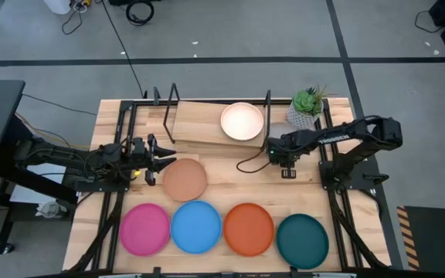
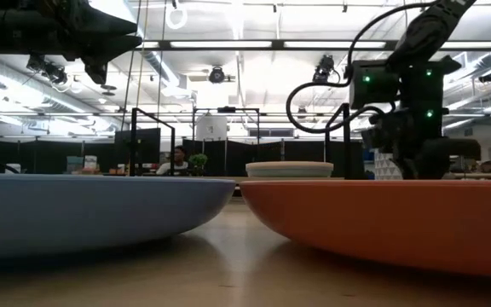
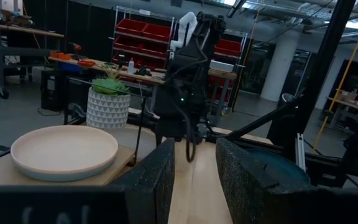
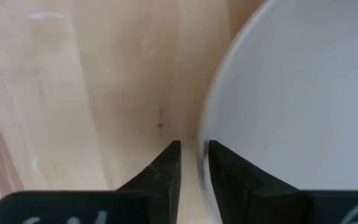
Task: Place and stack plates onto a shelf
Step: Stack the gray plate on top of the light orange plate on the shelf
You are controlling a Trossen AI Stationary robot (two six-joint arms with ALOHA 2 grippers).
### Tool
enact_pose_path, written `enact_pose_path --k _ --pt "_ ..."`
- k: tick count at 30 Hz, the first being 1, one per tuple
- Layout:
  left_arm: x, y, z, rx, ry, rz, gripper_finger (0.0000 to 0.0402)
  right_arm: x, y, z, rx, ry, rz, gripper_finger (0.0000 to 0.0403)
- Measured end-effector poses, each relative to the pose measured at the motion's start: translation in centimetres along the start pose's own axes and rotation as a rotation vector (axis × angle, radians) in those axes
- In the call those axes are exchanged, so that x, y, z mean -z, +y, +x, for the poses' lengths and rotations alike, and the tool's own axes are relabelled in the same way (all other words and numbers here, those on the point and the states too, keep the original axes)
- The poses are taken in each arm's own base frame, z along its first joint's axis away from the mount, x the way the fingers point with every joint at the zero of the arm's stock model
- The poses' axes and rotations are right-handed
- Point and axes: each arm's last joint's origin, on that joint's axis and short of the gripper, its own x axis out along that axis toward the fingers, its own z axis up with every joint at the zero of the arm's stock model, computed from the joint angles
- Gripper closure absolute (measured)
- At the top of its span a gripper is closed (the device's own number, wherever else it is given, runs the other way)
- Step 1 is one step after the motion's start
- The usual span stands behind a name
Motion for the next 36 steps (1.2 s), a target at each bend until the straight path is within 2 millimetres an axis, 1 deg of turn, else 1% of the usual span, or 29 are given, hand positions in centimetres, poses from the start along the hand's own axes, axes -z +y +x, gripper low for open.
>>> enact_pose_path --k 3,7,9,12,15,19,23,27,32,36 --pt "0.0 0.0 0.0 0.0 0.0 0.0 0.0276 -0.1 0.6 0.0 -0.022 -0.003 -0.006 0.034" --pt "0.0 0.0 0.0 0.0 0.0 -0.004 0.0276 -0.2 1.5 -0.2 -0.066 -0.011 0.028 0.0384" --pt "0.0 0.0 0.0 0.0 0.0 -0.003 0.0276 -0.2 2.1 -0.3 -0.095 -0.015 0.054 0.0389" --pt "0.0 0.0 0.0 0.0 0.0 -0.002 0.0276 -0.3 3.2 -0.9 -0.156 -0.018 0.069 0.0384" --pt "0.0 0.0 0.0 0.0 0.0 -0.002 0.0276 -0.9 4.5 -2.2 -0.202 -0.017 0.034 0.0385" --pt "0.0 0.0 0.0 0.0 0.0 -0.011 0.0276 -2.1 5.8 -4.7 -0.258 -0.027 0.022 0.0387" --pt "0.0 0.0 0.0 0.0 0.0 -0.011 0.0276 -3.2 7.5 -7.0 -0.315 -0.087 -0.033 0.0388" --pt "0.0 0.0 0.0 0.0 0.001 -0.011 0.0276 -3.9 8.9 -9.0 -0.384 -0.133 -0.101 0.0388" --pt "0.0 0.0 0.0 0.0 0.002 -0.01 0.0276 -5.0 10.1 -11.1 -0.331 -0.283 -0.218 0.0388" --pt "0.0 0.0 0.0 0.0 0.002 -0.011 0.0276 -6.4 10.1 -11.9 -0.266 -0.437 -0.221 0.0388"
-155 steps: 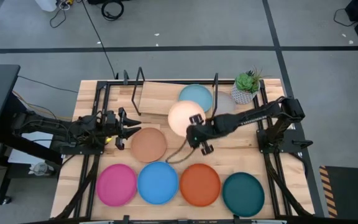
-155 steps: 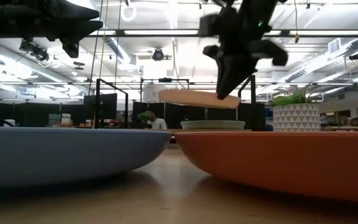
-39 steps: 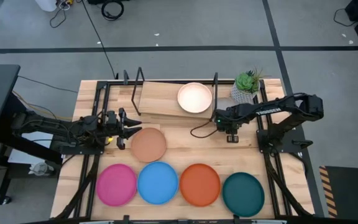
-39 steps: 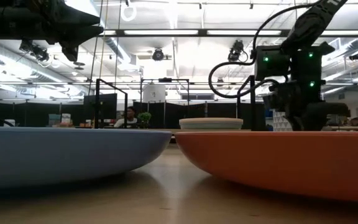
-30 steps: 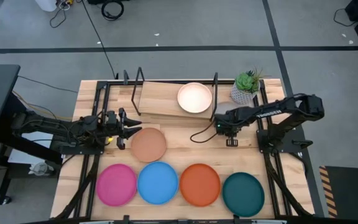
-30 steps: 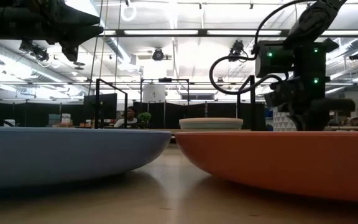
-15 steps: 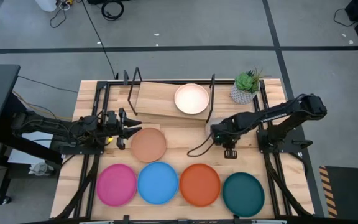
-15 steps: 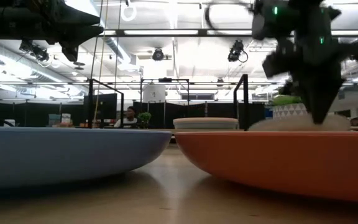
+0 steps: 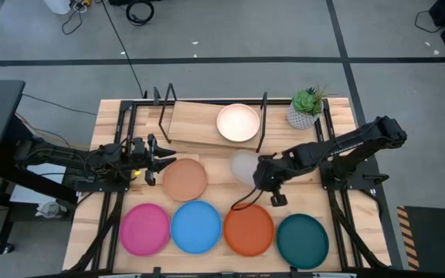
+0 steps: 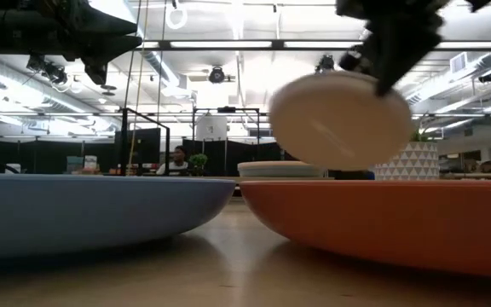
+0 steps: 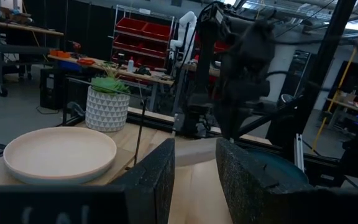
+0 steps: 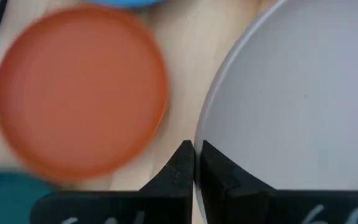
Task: Place and stack plates onto a shelf
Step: Stack the gray plate on top of the light orange plate on the shelf
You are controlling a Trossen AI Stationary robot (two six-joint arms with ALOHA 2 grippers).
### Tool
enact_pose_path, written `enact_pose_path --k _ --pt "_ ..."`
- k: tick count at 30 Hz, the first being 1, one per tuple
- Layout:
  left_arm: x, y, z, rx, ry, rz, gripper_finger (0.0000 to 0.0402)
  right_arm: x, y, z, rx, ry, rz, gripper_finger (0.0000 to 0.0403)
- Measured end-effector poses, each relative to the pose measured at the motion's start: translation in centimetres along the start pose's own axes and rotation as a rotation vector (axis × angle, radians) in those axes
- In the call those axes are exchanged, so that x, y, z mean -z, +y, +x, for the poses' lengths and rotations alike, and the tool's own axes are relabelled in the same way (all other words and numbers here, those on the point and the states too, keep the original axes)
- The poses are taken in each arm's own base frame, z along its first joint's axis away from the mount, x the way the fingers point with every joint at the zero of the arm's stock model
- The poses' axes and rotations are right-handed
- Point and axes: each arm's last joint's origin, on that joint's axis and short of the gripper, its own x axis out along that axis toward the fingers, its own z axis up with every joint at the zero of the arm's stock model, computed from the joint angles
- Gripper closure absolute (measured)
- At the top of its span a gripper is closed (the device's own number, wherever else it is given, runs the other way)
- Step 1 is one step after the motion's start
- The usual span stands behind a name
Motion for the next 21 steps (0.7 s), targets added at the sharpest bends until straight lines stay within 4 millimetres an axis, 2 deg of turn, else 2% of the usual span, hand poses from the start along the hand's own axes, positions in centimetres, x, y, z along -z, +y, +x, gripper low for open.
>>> enact_pose_path --k 5,11,17,21 --pt "-0.1 0.0 0.1 -0.003 0.012 -0.002 0.0277 -0.9 -1.2 -0.1 0.033 -0.093 -0.014 0.0388" --pt "-1.8 -0.5 0.4 -0.021 0.105 0.035 0.0288 -1.5 -3.0 -0.3 0.073 -0.152 -0.049 0.0388" --pt "-2.3 -0.6 0.5 -0.033 0.164 0.042 0.0294 -2.2 -4.3 -0.6 0.095 -0.211 -0.097 0.0387" --pt "-3.4 -0.8 0.5 -0.039 0.187 0.049 0.0294 -3.9 -5.0 -0.6 0.105 -0.2 -0.122 0.0387"
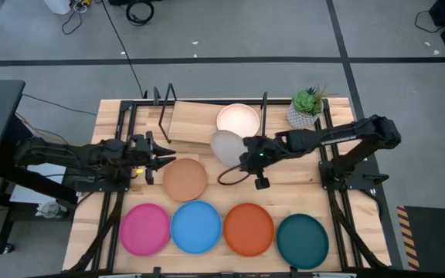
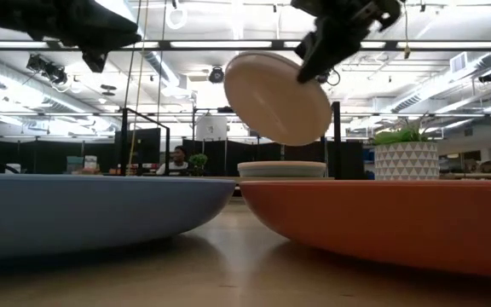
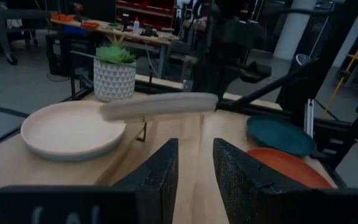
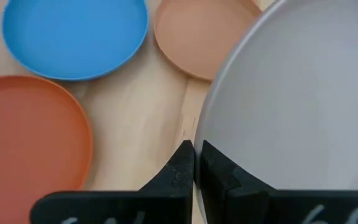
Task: Place and stack plates onto a shelf
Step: Stack the gray plate on top of the light orange plate on the shelf
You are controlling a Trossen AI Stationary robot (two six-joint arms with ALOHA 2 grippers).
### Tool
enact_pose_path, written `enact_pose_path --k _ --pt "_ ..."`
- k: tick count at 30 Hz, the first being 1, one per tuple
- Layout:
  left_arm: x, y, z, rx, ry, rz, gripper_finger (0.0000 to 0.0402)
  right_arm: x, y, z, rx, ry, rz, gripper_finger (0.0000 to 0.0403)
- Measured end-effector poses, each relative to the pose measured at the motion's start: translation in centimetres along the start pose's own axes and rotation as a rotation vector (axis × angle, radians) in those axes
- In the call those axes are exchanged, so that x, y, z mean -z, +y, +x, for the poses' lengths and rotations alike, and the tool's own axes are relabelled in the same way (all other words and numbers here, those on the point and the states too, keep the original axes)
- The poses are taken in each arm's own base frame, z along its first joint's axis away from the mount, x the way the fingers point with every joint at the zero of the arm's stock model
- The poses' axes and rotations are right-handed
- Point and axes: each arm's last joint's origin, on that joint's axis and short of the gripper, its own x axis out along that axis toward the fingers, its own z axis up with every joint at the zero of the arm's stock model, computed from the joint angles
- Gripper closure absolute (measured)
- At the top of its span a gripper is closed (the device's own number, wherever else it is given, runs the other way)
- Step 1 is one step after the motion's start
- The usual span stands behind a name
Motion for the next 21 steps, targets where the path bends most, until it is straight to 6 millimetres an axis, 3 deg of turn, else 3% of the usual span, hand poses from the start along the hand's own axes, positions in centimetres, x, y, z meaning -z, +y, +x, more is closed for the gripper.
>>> enact_pose_path --k 6,11,21 --pt "-1.2 -0.1 -0.3 -0.013 0.031 0.04 0.0294 -2.6 -1.5 1.8 0.028 0.101 -0.068 0.0387" --pt "-1.0 0.0 -0.5 -0.028 0.095 0.063 0.0291 -3.5 -3.2 3.1 0.082 0.175 -0.069 0.0387" --pt "-0.5 0.3 0.2 -0.153 0.133 0.157 0.0215 -1.7 -8.5 4.1 0.218 0.343 -0.013 0.0387"
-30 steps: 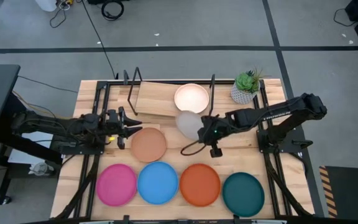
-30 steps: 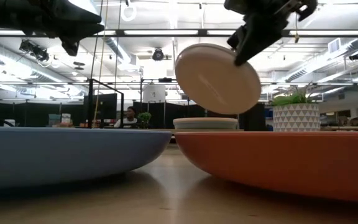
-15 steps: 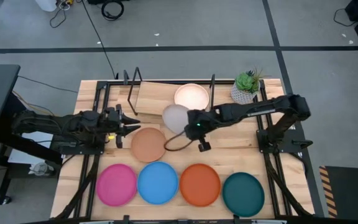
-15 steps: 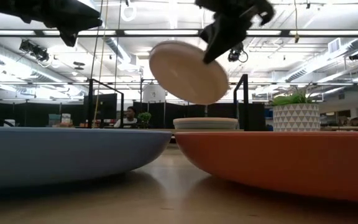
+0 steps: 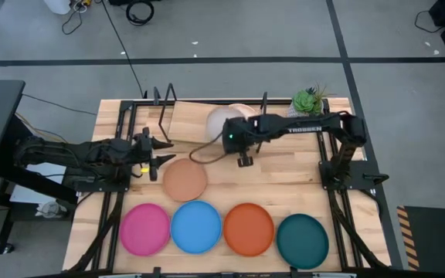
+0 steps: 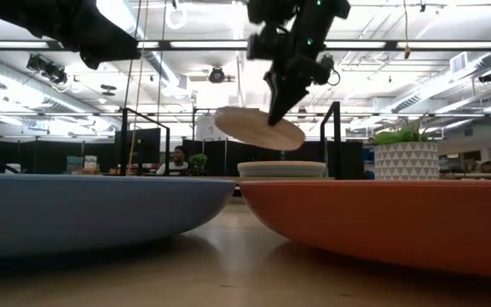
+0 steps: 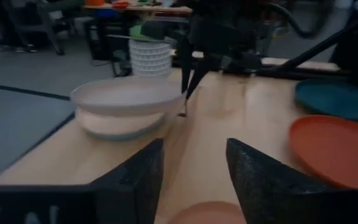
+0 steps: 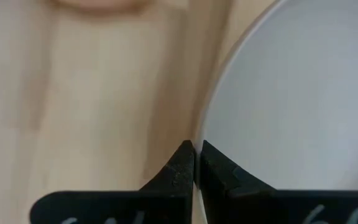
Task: Place and stack plates onto a shelf
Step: Stack the gray plate on top of the light orange plate on the shelf
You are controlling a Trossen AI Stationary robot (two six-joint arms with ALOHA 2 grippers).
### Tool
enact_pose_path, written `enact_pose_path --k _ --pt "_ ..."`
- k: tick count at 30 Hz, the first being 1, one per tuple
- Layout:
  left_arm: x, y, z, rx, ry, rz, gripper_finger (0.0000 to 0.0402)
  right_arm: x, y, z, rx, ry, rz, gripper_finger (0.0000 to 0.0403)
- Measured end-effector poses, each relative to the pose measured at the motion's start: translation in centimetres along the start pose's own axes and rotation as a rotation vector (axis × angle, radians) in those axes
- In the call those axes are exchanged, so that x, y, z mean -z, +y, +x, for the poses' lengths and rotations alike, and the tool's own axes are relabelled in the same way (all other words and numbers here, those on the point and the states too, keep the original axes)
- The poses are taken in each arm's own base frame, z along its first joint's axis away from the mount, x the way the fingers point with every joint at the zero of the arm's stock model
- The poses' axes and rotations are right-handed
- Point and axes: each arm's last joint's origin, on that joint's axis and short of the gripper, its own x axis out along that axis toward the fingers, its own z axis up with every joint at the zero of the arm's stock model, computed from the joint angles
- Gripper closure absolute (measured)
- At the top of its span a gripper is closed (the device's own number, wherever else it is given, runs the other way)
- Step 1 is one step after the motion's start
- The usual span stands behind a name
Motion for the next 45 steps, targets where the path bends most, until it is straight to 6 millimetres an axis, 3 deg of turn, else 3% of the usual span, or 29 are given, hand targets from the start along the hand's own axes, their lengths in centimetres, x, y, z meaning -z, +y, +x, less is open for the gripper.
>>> enact_pose_path --k 8,22,45 --pt "0.0 -0.2 0.3 0.021 0.0 0.026 0.0211 1.9 -3.5 2.4 -0.028 0.077 0.1 0.0387" --pt "-0.2 -0.5 0.6 0.052 -0.015 0.04 0.0214 2.5 -3.1 4.0 -0.063 0.16 0.088 0.0382" --pt "-0.2 -0.5 0.6 0.053 -0.014 0.073 0.0214 3.0 -3.1 4.2 0.065 0.254 0.059 0.0306"
